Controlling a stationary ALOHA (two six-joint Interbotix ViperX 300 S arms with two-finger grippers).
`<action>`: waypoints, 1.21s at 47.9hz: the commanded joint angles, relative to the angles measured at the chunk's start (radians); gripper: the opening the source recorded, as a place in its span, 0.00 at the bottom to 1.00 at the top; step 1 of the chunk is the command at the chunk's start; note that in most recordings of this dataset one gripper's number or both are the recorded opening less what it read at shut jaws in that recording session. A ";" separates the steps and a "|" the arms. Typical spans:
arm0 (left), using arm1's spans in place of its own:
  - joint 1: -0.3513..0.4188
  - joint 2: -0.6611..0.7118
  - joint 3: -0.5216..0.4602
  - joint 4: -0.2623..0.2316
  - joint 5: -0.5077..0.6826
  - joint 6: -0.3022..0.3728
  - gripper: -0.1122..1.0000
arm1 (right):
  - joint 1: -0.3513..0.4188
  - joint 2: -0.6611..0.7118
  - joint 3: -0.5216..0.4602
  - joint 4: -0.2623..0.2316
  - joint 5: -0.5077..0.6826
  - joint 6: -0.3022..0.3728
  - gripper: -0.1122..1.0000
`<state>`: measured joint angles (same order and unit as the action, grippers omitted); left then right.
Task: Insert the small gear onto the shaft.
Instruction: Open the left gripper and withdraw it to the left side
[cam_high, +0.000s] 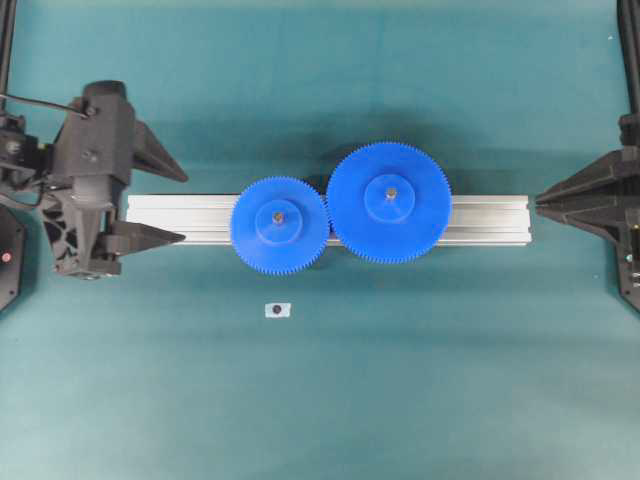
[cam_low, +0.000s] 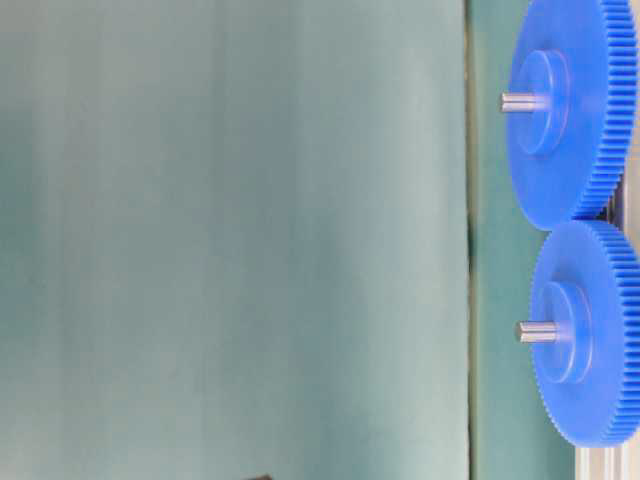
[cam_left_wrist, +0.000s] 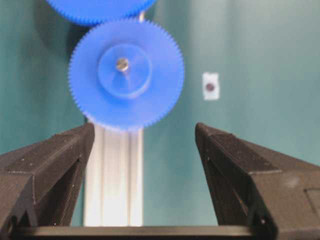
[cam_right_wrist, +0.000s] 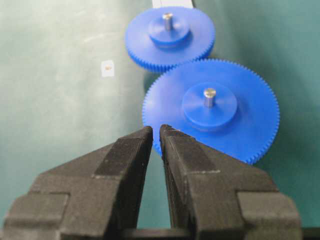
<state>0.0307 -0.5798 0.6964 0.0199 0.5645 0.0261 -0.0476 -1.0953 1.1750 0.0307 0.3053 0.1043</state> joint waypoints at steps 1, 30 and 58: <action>-0.006 -0.029 0.011 0.003 -0.012 -0.014 0.82 | -0.002 0.006 -0.008 0.002 -0.008 0.006 0.35; -0.009 -0.170 0.121 0.003 -0.086 -0.040 0.82 | -0.002 0.005 -0.003 0.000 -0.008 0.008 0.35; -0.009 -0.176 0.137 0.003 -0.087 -0.040 0.82 | -0.002 0.005 0.002 0.002 -0.009 0.008 0.35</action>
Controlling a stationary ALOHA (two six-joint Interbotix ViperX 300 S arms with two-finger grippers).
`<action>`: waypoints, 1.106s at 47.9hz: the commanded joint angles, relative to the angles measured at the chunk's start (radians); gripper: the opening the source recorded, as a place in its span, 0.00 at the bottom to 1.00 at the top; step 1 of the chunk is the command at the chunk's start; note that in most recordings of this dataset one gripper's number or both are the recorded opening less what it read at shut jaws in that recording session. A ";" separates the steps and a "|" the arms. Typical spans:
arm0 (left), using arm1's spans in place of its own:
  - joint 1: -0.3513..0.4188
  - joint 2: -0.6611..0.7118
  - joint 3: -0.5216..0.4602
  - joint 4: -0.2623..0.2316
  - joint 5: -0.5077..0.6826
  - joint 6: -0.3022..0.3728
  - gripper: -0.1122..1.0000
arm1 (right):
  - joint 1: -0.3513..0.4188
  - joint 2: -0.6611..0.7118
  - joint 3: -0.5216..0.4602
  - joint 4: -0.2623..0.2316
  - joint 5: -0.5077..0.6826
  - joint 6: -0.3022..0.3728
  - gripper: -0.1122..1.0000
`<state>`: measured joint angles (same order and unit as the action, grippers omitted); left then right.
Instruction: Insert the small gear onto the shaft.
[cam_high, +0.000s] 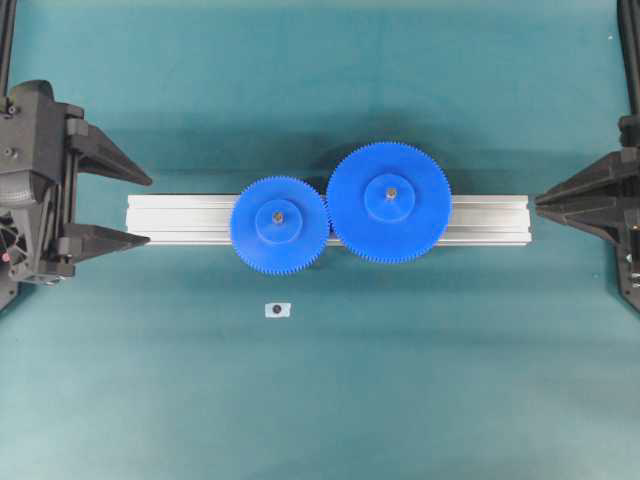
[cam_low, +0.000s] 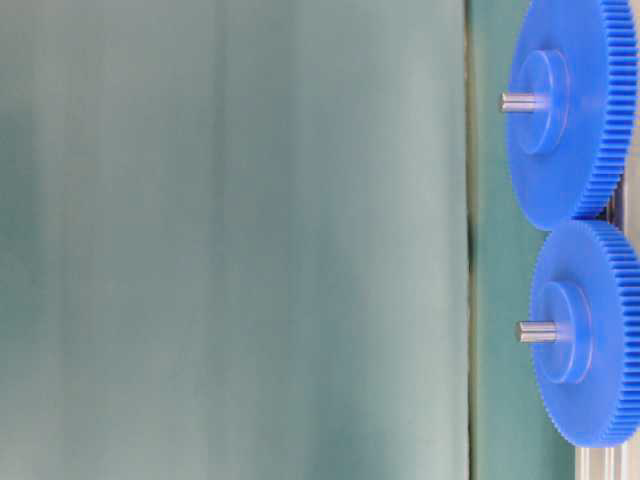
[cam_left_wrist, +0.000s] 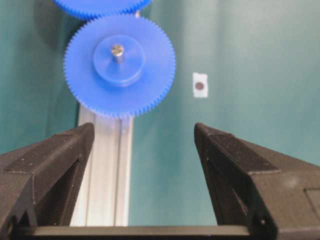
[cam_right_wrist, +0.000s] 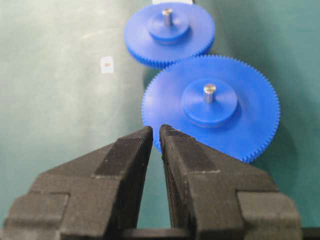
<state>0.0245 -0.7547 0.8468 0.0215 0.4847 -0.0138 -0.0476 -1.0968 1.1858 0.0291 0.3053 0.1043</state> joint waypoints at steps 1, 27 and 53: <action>-0.003 -0.002 -0.014 0.000 -0.006 0.000 0.82 | -0.002 0.006 -0.009 0.002 -0.009 0.008 0.35; -0.003 -0.002 -0.009 0.000 -0.006 0.000 0.82 | -0.002 0.006 -0.009 0.003 -0.009 0.008 0.35; -0.003 -0.005 0.002 0.000 -0.006 -0.002 0.82 | -0.002 0.005 -0.011 0.002 -0.009 0.008 0.35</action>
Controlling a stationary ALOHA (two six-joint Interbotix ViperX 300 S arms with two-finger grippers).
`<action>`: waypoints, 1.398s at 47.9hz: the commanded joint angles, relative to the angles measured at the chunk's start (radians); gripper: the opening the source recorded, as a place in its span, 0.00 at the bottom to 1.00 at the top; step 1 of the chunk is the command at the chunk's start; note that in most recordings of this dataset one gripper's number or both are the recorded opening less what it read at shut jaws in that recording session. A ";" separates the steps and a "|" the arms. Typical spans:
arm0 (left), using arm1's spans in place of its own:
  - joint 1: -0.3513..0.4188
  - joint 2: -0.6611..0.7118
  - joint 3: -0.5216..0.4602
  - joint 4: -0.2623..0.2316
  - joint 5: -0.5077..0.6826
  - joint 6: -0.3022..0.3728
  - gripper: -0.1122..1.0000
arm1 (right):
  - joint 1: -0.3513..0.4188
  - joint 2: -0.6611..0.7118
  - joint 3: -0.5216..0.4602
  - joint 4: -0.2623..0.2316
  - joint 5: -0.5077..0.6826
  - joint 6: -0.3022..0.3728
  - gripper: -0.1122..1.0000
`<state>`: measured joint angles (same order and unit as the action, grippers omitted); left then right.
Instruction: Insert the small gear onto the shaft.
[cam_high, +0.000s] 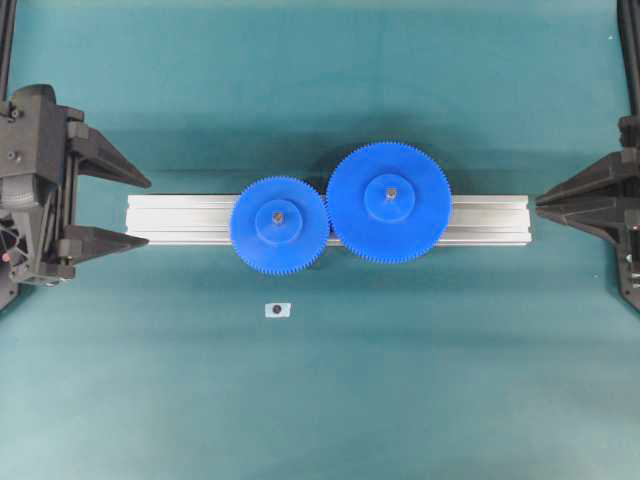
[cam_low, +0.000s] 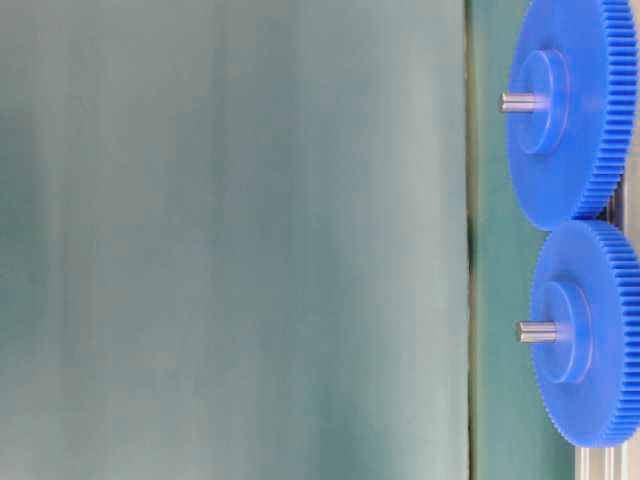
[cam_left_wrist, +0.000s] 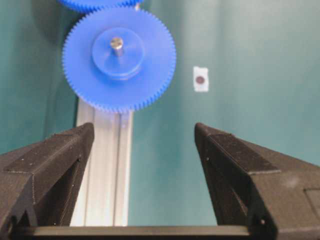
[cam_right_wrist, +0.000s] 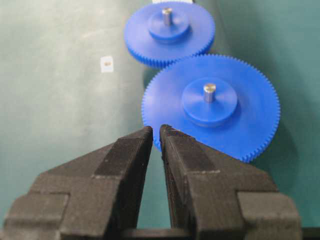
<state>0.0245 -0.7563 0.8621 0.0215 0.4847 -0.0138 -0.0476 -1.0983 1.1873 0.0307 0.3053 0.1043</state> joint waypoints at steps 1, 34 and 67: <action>-0.003 -0.003 -0.014 0.002 -0.006 -0.002 0.82 | -0.002 0.008 -0.011 0.000 -0.009 0.008 0.35; -0.003 -0.005 -0.011 0.002 -0.006 -0.009 0.82 | -0.002 0.002 0.000 -0.002 -0.048 0.043 0.35; -0.003 -0.008 -0.009 0.002 -0.008 -0.021 0.82 | -0.002 0.003 0.005 -0.002 -0.051 0.043 0.35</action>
